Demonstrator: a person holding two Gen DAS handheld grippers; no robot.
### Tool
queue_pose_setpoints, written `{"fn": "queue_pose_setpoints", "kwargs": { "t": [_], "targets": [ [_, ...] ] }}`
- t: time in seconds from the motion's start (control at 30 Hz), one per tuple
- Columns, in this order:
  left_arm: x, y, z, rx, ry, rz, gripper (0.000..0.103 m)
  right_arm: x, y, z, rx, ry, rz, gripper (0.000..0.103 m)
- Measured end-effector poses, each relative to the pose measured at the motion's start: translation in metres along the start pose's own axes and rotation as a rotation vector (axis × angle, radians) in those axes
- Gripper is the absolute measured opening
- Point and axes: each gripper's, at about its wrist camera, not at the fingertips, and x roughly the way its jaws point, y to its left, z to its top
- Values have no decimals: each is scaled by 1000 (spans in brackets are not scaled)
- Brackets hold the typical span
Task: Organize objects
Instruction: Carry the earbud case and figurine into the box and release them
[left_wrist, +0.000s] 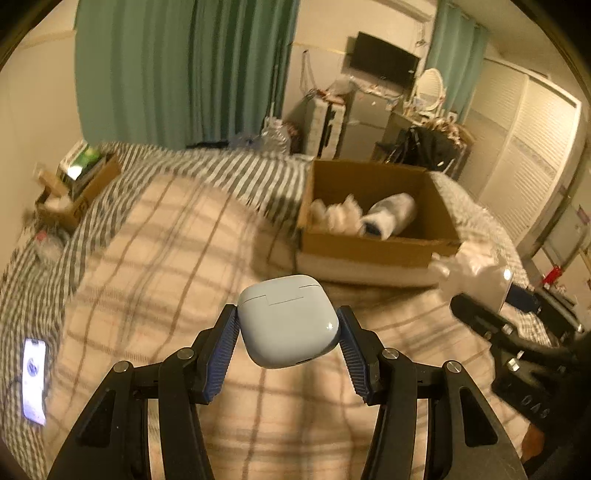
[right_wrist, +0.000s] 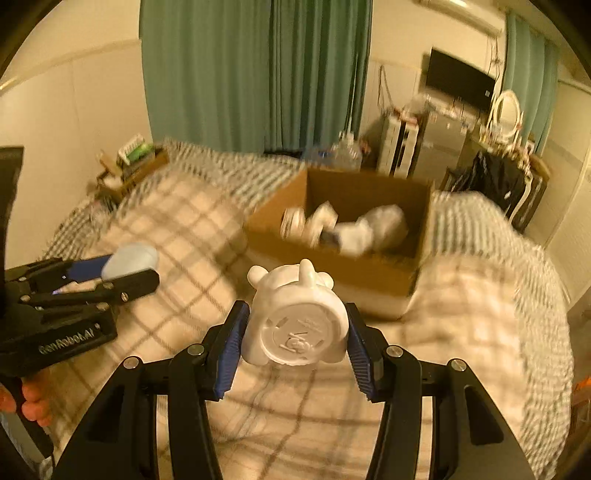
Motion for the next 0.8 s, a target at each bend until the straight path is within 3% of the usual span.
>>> {"fn": "queue_pose_setpoints", "kwargs": {
  "t": [0.17, 0.37, 0.6, 0.8],
  "targets": [
    [-11, -24, 37, 58, -47, -27, 55, -32, -18, 42, 2, -85, -25, 51],
    [-4, -51, 89, 117, -82, -66, 55, -39, -41, 87, 11, -146, -44, 51],
    [40, -67, 147, 175, -135, -67, 55, -7, -73, 134, 8, -159, -85, 51],
    [98, -71, 166, 213, -127, -71, 55, 54, -96, 155, 21, -117, -91, 51]
  ]
}}
